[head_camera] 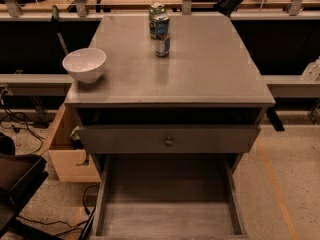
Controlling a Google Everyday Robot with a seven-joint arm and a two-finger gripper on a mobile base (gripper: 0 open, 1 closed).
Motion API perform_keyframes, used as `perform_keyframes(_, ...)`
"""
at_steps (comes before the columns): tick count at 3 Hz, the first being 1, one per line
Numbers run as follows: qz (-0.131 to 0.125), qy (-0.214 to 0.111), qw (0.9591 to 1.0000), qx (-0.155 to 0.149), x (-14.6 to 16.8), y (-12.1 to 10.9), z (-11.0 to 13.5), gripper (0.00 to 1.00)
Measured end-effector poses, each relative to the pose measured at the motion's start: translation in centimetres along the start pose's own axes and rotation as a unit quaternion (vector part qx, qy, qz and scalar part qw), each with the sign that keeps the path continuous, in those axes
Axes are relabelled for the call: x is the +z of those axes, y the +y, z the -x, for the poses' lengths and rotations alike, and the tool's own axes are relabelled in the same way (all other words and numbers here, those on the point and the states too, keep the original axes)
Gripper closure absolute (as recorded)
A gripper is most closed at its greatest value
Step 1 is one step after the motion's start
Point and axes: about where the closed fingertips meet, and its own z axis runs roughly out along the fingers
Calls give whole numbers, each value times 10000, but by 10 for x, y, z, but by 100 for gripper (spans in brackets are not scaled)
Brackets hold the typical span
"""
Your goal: Pick rxbar blueberry from white bowl and place on counter
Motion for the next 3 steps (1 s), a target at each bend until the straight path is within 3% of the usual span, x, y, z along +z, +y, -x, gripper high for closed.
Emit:
perform_keyframes(1, 191, -385, 9985, 348, 83, 72, 1, 100)
perform_keyframes(2, 953, -776, 9905, 615, 189, 179, 18, 100)
perform_keyframes(3, 1272, -915, 9845, 784, 232, 227, 26, 97)
